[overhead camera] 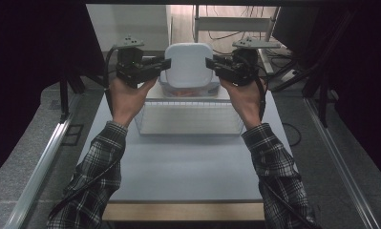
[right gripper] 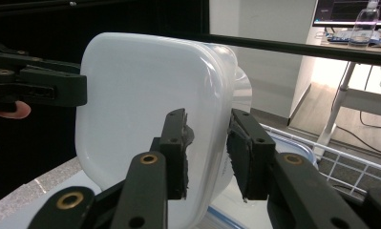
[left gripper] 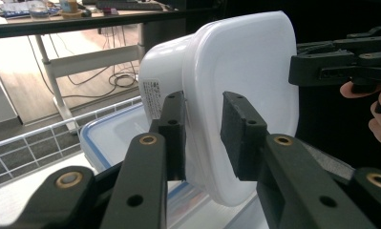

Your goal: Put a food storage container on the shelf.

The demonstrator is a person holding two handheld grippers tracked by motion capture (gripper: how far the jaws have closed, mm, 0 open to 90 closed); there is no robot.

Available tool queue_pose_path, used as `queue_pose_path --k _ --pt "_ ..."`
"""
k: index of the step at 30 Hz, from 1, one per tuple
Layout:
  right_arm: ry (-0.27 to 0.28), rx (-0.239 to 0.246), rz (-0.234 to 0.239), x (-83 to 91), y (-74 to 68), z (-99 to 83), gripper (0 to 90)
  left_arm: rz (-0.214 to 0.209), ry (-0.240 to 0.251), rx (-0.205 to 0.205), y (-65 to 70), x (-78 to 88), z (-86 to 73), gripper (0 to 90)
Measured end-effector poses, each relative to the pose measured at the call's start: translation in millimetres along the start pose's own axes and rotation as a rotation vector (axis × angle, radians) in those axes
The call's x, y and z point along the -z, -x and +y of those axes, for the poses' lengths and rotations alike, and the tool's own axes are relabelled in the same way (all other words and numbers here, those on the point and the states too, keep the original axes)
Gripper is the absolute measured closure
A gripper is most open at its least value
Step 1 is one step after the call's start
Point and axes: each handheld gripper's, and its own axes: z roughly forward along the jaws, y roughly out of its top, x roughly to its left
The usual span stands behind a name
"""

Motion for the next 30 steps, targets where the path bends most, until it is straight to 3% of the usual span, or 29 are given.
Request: queue_pose_path --k 11,17,23,30 --pt "-0.016 0.000 -0.030 -10.4 5.4 6.5 63.8 0.036 -0.013 0.023 -8.2 -10.2 7.4 67.0" --pt "-0.043 -0.006 -0.041 -22.1 9.7 3.8 63.1 0.056 -0.054 0.027 -12.1 -27.9 7.4 65.1" --pt "-0.051 -0.025 -0.036 -25.3 14.6 4.9 63.0 0.081 -0.082 -0.007 -11.1 -31.8 13.2 65.8" --pt "-0.040 -0.011 -0.044 -22.4 13.7 5.4 58.2 0.072 -0.044 0.003 -11.8 -27.8 12.9 58.8"
